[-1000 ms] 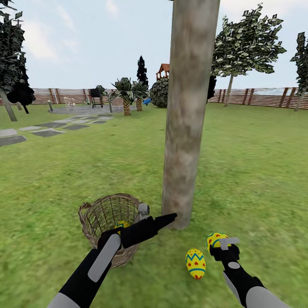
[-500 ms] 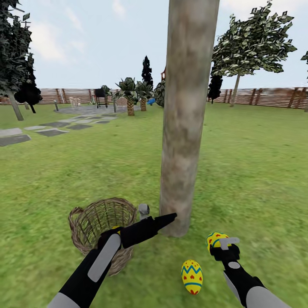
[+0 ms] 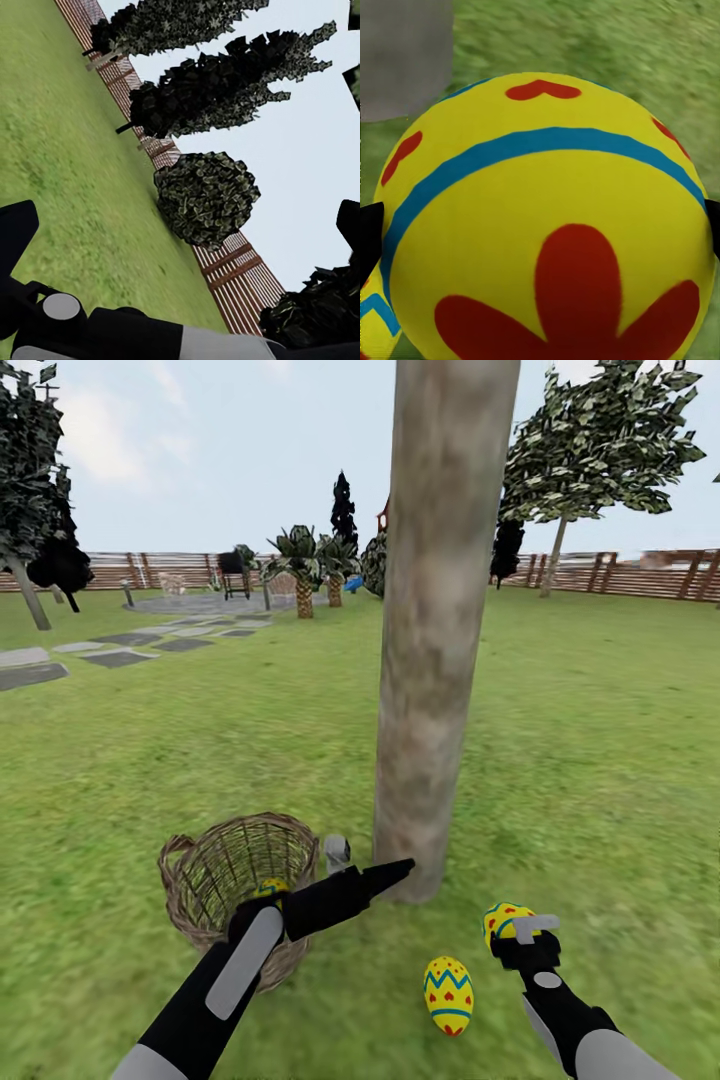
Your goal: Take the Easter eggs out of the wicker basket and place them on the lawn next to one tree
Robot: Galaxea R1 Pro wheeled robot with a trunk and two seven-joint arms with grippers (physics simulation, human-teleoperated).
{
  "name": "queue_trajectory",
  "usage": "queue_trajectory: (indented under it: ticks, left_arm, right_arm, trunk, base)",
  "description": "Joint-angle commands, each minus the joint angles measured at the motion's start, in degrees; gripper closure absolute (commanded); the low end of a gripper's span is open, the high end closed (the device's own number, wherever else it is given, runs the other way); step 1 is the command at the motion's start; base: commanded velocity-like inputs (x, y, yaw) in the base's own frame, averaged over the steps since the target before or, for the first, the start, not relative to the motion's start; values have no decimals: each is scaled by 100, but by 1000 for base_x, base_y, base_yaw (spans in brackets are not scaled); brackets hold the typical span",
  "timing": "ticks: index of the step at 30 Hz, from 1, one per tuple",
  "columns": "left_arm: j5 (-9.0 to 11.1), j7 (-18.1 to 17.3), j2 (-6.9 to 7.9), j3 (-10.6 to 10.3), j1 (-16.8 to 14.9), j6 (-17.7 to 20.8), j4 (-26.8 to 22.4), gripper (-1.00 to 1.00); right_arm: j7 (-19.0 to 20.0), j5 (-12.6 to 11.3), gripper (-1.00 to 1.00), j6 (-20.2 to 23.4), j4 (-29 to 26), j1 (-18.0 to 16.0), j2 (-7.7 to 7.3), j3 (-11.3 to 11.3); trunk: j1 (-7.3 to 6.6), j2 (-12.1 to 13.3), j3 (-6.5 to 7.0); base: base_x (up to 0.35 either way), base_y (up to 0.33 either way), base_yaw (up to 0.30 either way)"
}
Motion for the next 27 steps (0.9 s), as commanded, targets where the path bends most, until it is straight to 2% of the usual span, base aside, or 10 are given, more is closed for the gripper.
queue_trajectory:
  ticks: [1,27]
  left_arm:
    - [36,3,0,-1,-3,37,2,-100]
    - [22,13,-9,-8,-3,37,2,-100]
  right_arm:
    - [-6,61,100,-28,8,-5,4,-39]
    - [44,71,100,-67,17,-5,15,-24]
  trunk:
    - [1,-4,-28]
    - [68,-39,-604]
  base:
    - [0,0,0]
    - [0,0,0]
